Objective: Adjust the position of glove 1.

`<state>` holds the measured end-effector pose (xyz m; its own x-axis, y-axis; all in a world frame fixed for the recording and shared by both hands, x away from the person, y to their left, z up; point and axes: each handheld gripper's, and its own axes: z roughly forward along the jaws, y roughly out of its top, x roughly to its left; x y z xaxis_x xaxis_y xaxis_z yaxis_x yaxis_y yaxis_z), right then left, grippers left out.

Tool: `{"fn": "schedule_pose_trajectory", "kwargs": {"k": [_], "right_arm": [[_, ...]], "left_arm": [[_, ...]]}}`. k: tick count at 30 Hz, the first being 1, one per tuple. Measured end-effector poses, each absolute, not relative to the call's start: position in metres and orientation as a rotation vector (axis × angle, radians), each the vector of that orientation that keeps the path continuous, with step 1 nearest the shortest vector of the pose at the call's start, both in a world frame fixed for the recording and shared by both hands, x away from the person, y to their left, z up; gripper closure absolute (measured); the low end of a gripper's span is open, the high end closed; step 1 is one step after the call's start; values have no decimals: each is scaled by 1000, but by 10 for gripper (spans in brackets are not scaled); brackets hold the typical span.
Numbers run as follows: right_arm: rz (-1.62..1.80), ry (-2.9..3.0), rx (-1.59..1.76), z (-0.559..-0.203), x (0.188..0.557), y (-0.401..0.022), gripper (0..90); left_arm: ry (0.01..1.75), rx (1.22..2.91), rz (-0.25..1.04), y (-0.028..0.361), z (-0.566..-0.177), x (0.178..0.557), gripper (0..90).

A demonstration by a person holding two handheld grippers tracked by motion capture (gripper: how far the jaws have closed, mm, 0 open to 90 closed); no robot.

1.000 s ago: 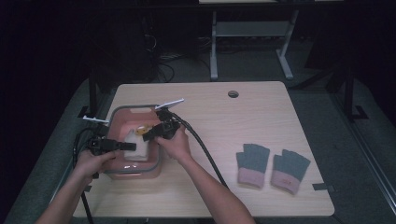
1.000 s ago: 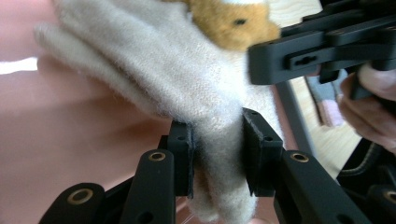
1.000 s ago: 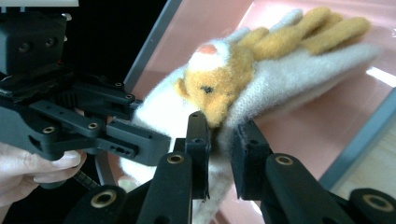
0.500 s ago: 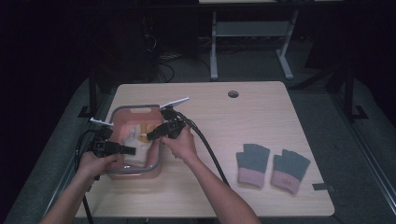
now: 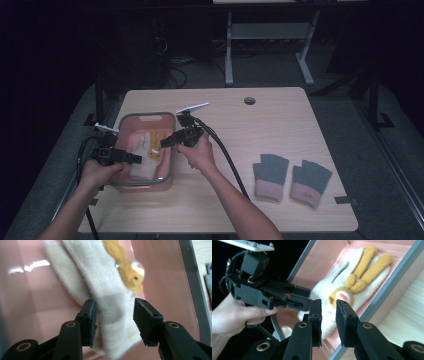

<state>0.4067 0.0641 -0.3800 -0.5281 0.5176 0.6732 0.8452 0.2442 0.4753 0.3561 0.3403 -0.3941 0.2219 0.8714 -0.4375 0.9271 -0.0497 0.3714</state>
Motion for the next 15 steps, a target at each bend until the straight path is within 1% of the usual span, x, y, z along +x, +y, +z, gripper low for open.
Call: {"fn": "schedule_pose_trajectory", "kwargs": {"k": [1, 4, 5, 7, 10, 15], "right_arm": [[-1194, -2146, -1246, -379, 406, 63, 742], [-1196, -2145, -1246, -377, 405, 61, 741], [-1201, -2143, -1248, -377, 405, 60, 741], [-1206, -2142, -1248, -376, 404, 58, 741], [-1215, -2137, -1252, -374, 403, 55, 740], [-1216, -2141, -1252, -375, 402, 52, 739]], "left_arm": [[1651, 1917, -113, 341, -392, 356, 543], [1623, 1935, -66, 342, -384, 356, 619], [1621, 1937, -58, 340, -383, 356, 648], [1608, 1974, -62, 336, -384, 357, 670], [1615, 2011, -56, 329, -389, 360, 682], [1634, 2077, -68, 318, -396, 365, 672]]}}
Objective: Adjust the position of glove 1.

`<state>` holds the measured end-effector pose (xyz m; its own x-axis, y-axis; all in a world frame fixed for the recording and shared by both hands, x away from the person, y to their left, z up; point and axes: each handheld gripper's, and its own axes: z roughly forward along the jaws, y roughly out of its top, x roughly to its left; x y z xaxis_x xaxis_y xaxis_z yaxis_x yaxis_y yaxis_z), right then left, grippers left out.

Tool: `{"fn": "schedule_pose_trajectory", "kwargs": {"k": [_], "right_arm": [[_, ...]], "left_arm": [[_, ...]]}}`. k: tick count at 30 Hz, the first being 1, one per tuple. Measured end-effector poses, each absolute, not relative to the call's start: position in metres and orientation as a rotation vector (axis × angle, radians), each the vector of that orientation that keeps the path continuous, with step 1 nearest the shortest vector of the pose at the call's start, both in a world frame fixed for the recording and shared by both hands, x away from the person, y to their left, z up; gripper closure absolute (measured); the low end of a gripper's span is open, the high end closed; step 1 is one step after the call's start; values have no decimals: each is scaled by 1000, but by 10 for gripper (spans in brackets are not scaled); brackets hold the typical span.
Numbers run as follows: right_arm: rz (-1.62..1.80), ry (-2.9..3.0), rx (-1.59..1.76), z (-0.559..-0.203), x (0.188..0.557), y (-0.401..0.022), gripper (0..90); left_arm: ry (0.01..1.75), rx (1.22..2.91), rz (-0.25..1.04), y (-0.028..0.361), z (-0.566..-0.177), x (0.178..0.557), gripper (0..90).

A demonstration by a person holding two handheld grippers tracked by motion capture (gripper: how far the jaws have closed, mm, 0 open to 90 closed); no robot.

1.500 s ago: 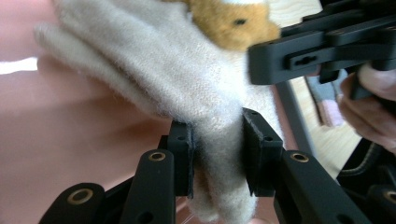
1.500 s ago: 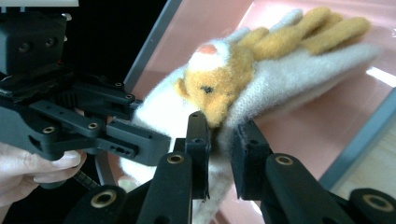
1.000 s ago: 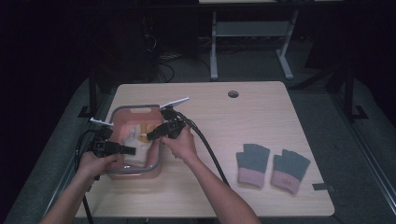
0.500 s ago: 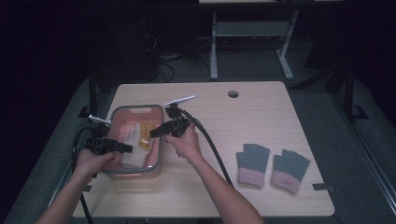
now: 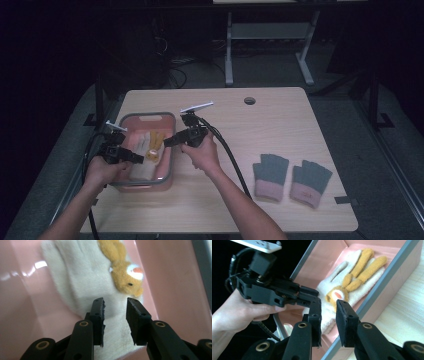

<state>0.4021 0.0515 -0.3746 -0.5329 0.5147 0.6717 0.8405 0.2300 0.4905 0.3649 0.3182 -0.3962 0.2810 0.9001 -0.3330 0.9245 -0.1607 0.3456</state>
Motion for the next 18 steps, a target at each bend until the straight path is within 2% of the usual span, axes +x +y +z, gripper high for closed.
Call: {"fn": "schedule_pose_trajectory", "kwargs": {"k": [7, 18], "right_arm": [[-1227, -2133, -1252, -374, 402, 48, 725], [-1250, -2114, -1264, -372, 399, 35, 683]], "left_arm": [[1632, 2099, -49, 316, -397, 367, 669], [1552, 1971, -44, 322, -378, 355, 613]]}}
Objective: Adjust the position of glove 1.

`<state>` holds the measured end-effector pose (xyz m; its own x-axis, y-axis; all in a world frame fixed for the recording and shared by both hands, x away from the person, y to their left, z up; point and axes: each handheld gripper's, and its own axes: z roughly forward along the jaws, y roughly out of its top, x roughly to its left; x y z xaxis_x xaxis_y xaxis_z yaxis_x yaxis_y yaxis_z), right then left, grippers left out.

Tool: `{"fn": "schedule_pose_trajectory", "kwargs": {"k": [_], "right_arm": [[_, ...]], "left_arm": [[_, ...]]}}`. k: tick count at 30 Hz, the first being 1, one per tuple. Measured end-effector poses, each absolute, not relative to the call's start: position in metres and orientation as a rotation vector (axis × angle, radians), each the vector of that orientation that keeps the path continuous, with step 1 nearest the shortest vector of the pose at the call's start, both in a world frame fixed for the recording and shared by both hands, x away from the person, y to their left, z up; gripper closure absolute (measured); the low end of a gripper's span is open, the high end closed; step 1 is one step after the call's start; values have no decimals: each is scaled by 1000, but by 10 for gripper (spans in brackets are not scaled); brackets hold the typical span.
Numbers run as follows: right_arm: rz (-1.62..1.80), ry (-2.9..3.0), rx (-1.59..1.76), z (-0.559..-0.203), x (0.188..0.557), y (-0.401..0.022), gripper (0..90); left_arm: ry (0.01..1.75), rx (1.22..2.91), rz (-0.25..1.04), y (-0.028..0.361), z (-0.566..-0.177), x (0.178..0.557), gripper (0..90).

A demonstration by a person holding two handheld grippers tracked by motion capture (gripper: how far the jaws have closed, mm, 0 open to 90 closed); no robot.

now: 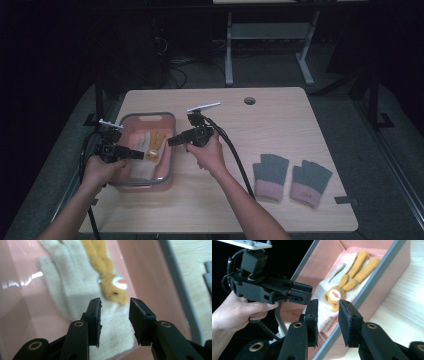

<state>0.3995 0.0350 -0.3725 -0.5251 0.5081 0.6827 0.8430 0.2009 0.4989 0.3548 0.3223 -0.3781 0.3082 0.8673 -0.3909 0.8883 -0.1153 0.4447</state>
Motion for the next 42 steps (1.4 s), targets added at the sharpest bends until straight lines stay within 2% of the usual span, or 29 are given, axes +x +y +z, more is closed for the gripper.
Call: {"fn": "schedule_pose_trajectory", "kwargs": {"k": [10, 20, 42], "right_arm": [[-1263, -2103, -1291, -371, 396, 13, 651], [-1281, -2070, -1323, -374, 393, -13, 625], [-1330, -2043, -1380, -377, 381, -73, 581]], "left_arm": [[1463, 1933, -68, 311, -367, 350, 531], [1394, 1900, -70, 294, -357, 351, 526], [1291, 1960, -108, 247, -348, 357, 481]]}}
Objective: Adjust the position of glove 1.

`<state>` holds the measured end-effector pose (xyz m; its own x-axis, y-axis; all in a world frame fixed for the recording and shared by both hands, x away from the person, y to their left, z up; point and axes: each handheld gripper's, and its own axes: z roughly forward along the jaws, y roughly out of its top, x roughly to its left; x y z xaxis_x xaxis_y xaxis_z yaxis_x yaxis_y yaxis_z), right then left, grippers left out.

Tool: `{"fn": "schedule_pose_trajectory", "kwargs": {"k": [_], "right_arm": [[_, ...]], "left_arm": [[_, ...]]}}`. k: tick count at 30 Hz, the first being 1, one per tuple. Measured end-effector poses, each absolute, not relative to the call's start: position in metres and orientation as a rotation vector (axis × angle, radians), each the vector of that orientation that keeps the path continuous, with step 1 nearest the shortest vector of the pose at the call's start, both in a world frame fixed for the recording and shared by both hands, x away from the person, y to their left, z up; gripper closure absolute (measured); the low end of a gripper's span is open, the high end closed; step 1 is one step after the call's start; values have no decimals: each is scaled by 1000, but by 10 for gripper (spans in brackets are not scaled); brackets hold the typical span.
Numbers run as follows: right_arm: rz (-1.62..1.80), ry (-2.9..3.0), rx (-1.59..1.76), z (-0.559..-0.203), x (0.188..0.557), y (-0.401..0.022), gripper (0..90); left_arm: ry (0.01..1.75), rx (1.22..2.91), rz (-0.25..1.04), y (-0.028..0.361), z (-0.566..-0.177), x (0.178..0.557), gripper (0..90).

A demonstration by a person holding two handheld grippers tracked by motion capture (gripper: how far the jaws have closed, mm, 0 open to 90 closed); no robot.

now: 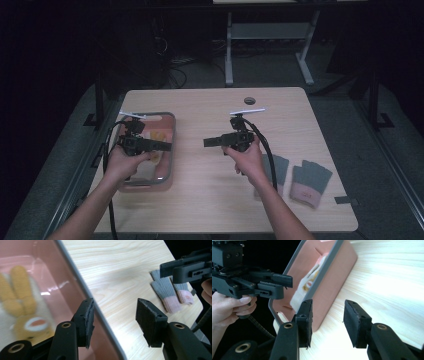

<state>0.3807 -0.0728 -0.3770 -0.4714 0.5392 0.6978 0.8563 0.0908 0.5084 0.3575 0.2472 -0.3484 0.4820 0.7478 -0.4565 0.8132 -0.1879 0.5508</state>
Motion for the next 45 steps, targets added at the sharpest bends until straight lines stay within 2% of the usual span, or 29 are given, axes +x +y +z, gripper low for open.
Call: {"fn": "schedule_pose_trajectory", "kwargs": {"k": [24, 45], "right_arm": [[-1340, -2035, -1465, -383, 362, -133, 526], [-1305, -2064, -1532, -388, 346, -178, 487]], "left_arm": [[1145, 1966, -125, 189, -348, 350, 376], [1048, 1981, -166, 139, -350, 344, 353]]}}
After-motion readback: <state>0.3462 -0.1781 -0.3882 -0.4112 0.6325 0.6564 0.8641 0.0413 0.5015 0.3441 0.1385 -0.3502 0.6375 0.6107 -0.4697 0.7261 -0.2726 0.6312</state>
